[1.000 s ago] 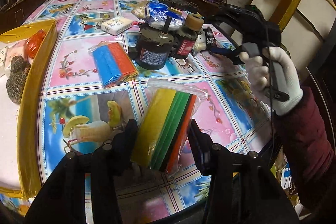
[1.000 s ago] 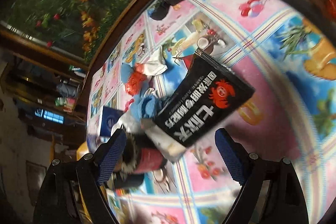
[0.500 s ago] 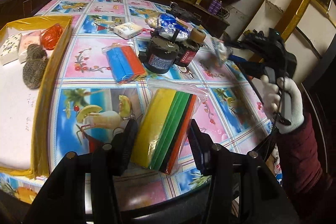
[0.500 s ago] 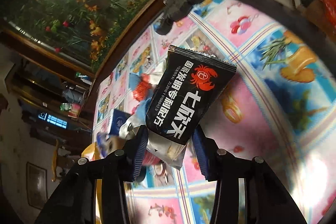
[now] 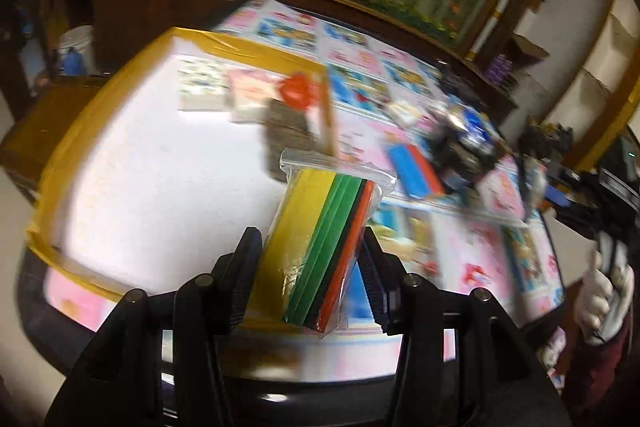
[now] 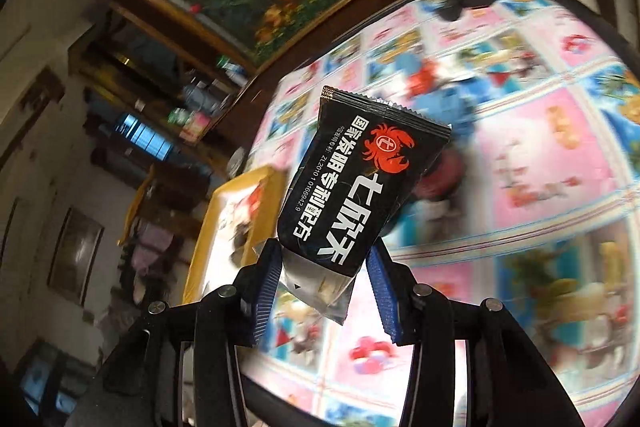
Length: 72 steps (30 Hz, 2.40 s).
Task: Organize soft objects
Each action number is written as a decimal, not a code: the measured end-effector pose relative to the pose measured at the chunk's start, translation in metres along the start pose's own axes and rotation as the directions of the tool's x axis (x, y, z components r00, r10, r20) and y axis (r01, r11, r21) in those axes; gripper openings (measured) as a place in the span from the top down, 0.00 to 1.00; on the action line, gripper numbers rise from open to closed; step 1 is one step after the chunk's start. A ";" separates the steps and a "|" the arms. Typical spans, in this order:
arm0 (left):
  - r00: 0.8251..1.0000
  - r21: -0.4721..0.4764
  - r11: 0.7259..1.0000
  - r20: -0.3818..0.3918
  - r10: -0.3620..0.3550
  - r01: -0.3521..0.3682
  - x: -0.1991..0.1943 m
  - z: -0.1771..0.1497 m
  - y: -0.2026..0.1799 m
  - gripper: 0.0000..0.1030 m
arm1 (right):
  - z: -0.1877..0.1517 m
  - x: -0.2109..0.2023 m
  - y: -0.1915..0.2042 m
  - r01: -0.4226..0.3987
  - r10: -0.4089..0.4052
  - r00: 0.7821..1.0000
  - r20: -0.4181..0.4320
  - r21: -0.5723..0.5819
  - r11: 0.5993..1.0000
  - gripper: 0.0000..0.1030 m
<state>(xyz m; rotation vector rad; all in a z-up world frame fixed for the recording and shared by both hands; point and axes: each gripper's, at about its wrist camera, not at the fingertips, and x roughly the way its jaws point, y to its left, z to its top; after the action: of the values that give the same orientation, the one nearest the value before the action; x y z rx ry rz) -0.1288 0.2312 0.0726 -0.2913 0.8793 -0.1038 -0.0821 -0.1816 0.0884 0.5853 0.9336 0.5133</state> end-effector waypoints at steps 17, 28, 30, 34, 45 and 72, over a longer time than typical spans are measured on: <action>0.991 -0.221 0.969 -0.097 0.090 -0.110 0.082 0.086 0.100 0.54 | 0.002 0.187 0.126 -0.099 0.027 0.938 -0.345 -0.192 0.976 0.58; 1.000 -0.297 0.955 0.012 -0.004 0.007 0.043 0.083 0.117 0.49 | 0.013 0.283 0.171 -0.039 -0.093 0.916 -0.390 -0.317 0.948 0.48; 0.999 -0.294 0.956 0.037 -0.005 0.016 0.030 0.080 0.115 0.49 | 0.011 0.284 0.173 -0.049 -0.081 0.918 -0.388 -0.314 0.948 0.47; 0.996 -0.285 0.958 0.085 0.002 0.022 0.010 0.072 0.103 0.41 | 0.008 0.246 0.158 -0.091 -0.026 0.931 -0.364 -0.300 0.950 0.46; 0.998 -0.075 0.996 -0.006 -0.056 0.055 0.017 0.043 0.001 0.39 | -0.008 0.061 0.059 0.081 -0.110 0.991 -0.075 -0.311 0.947 0.24; 0.984 0.161 0.984 -0.146 0.102 -0.079 0.159 0.046 -0.156 0.39 | -0.019 -0.015 -0.128 0.094 -0.099 0.993 0.068 0.077 0.993 0.22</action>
<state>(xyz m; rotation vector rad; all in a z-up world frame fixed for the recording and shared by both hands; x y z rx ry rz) 0.0129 0.0581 0.0278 -0.0987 1.0302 -0.1100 -0.0859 -0.2803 0.0042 0.6184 0.9108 0.3701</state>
